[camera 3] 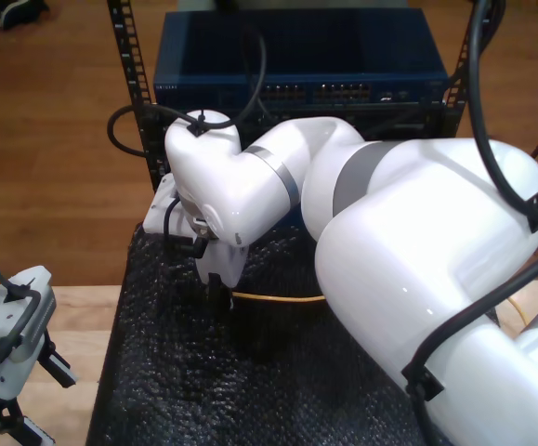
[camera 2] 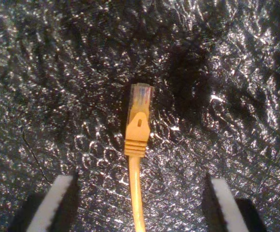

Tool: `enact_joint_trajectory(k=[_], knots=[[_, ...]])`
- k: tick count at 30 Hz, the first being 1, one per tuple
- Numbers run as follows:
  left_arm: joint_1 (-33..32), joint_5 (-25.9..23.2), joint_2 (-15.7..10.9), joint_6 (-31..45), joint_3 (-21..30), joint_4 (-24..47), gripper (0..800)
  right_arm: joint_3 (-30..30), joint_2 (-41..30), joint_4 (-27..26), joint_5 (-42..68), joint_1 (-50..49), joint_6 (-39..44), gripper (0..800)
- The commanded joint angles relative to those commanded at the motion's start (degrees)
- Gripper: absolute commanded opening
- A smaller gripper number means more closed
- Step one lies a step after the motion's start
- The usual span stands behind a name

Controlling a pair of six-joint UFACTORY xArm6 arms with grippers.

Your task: Grab the cable and plug it in

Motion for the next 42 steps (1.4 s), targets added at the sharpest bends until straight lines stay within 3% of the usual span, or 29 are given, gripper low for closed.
enact_joint_trajectory(k=[13, 22, 24, 42], knots=[[0.00, 0.00, 0.00, 0.00, -0.09, 0.00, 800, -2.11, 2.90, 0.09, -0.09, 1.32, 0.18, 518], [0.09, 0.18, 0.00, 0.09, -0.09, 0.00, 800, -2.90, 3.43, 0.09, -0.09, 1.32, 1.23, 436], [0.09, 0.26, 0.09, 0.09, -0.09, 0.00, 800, -3.08, 3.43, -0.26, 0.00, 1.32, 3.34, 388], [0.09, 0.53, 0.09, 0.09, -0.09, 0.00, 800, -3.16, 3.60, -1.41, 0.00, 1.32, 4.22, 260]])
